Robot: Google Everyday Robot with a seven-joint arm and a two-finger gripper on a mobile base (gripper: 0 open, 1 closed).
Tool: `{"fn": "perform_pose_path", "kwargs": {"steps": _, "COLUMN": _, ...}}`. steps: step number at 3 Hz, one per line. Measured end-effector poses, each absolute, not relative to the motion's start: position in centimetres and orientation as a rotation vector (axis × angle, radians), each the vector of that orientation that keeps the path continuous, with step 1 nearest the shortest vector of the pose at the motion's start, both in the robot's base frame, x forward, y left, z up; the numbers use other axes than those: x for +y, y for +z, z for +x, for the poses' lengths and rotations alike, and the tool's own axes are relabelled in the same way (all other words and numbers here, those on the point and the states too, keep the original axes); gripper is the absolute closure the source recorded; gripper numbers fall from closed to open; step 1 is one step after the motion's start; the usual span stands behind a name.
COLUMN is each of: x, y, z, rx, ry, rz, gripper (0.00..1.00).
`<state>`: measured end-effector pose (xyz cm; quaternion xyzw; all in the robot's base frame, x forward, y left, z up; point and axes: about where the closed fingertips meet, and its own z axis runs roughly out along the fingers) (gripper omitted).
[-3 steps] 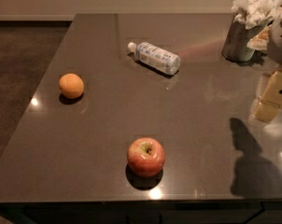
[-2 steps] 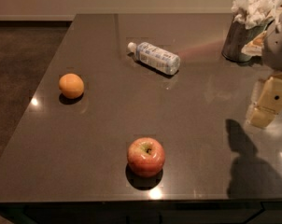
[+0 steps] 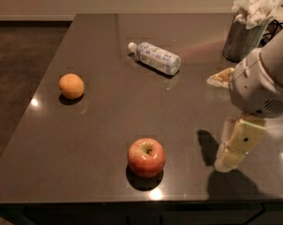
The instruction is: Move apple near blue plastic bottle
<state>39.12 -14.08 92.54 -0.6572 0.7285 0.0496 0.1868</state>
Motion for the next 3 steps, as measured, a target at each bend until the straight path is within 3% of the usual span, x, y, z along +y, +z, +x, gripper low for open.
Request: {"fn": "perform_pose_path", "kwargs": {"steps": 3, "x": -4.8, "y": 86.9, "z": 35.8, "rx": 1.863, "ry": 0.345, "rz": -1.897, "gripper": 0.0}}
